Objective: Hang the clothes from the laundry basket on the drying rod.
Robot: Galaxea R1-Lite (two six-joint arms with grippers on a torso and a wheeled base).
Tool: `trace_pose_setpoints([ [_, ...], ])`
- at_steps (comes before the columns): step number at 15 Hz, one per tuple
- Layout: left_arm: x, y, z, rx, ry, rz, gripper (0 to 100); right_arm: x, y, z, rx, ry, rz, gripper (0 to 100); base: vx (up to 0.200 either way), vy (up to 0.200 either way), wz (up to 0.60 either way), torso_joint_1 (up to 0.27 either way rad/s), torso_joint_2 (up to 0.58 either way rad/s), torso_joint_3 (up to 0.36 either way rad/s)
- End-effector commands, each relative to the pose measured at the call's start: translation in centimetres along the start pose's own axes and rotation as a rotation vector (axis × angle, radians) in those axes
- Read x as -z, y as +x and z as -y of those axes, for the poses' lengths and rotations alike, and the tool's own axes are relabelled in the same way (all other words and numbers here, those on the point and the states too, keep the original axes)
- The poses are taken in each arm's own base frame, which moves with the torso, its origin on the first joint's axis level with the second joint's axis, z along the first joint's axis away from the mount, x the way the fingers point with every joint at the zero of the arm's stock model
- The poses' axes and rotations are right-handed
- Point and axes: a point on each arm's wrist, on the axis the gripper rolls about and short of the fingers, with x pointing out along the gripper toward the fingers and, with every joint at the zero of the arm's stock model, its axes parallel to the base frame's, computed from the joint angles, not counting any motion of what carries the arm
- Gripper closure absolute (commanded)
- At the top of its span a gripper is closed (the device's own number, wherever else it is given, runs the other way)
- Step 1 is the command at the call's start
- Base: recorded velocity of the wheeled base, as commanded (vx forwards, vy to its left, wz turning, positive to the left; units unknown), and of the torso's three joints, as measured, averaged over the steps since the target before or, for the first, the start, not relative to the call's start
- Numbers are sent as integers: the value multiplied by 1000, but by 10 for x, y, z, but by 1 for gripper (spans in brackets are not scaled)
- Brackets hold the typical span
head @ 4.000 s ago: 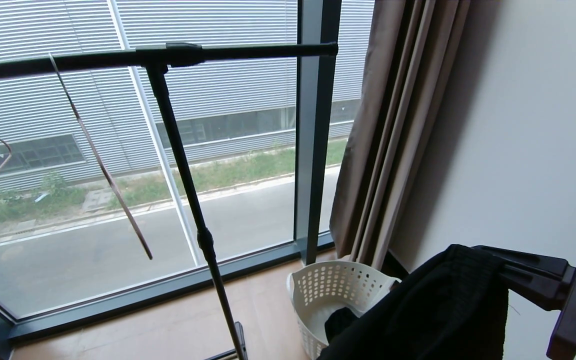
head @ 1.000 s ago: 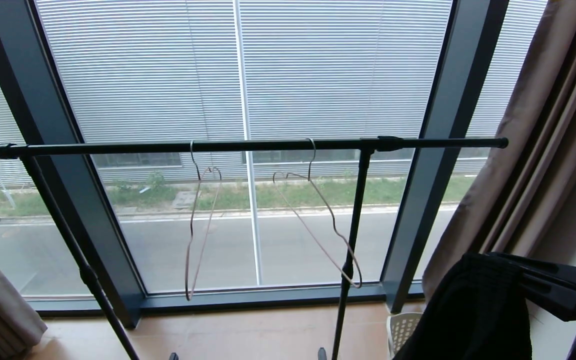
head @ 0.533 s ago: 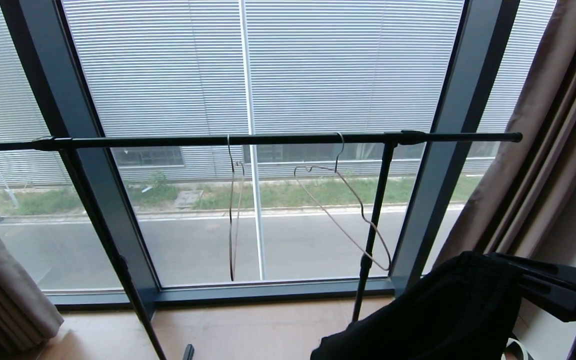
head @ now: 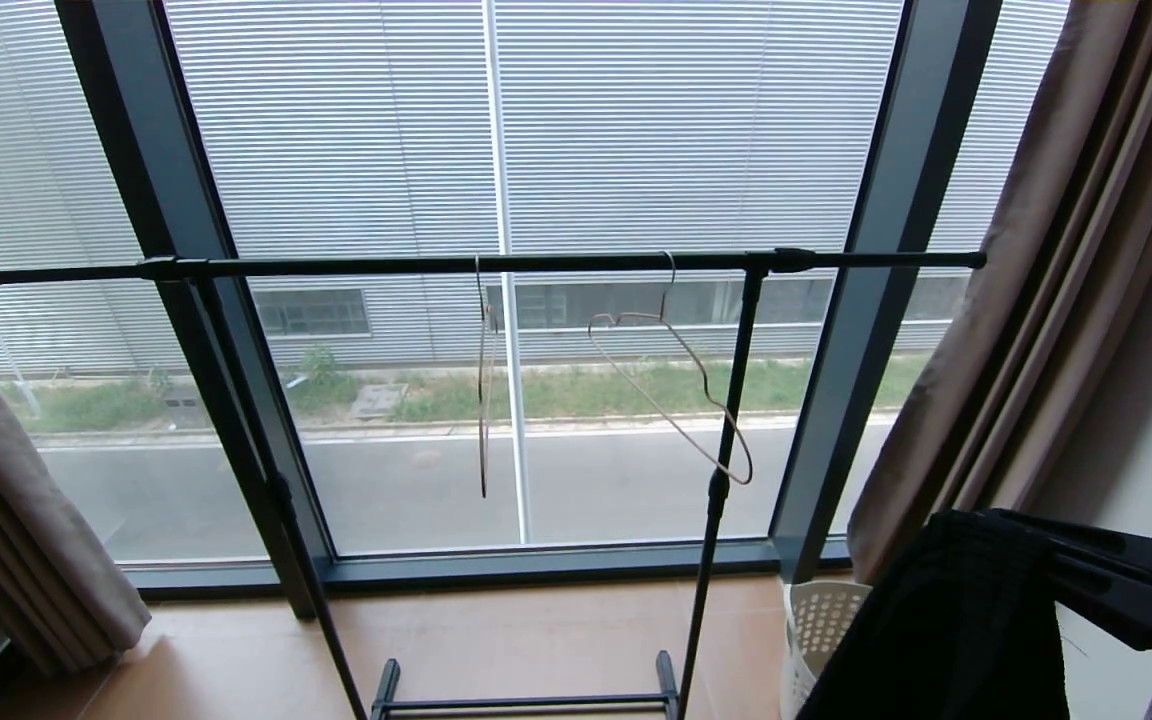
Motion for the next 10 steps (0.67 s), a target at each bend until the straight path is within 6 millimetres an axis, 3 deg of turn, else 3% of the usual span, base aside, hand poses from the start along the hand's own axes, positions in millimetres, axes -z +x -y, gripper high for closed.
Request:
trace_pose_setpoints([
  [1, 0, 0, 0, -2, -1, -1, 0, 2, 2, -1, -6, -3, -14, 100, 0, 0, 0, 0, 0, 0],
  [3, 0, 0, 0, 4, 4, -2, 0, 4, 2, -2, -6, -4, -24, 100, 0, 0, 0, 0, 0, 0],
  [6, -4, 12, 1, -26, 19, -176, 0, -7, 32, -4, -36, 78, -78, 100, 0, 0, 0, 0, 0, 0],
  [7, -12, 20, 2, -10, 16, -245, 0, -18, 41, -3, -43, 160, -76, 100, 0, 0, 0, 0, 0, 0],
  [10, -67, 62, 12, 130, -167, -398, 0, -44, 82, -4, 31, 304, -151, 100, 0, 0, 0, 0, 0, 0],
])
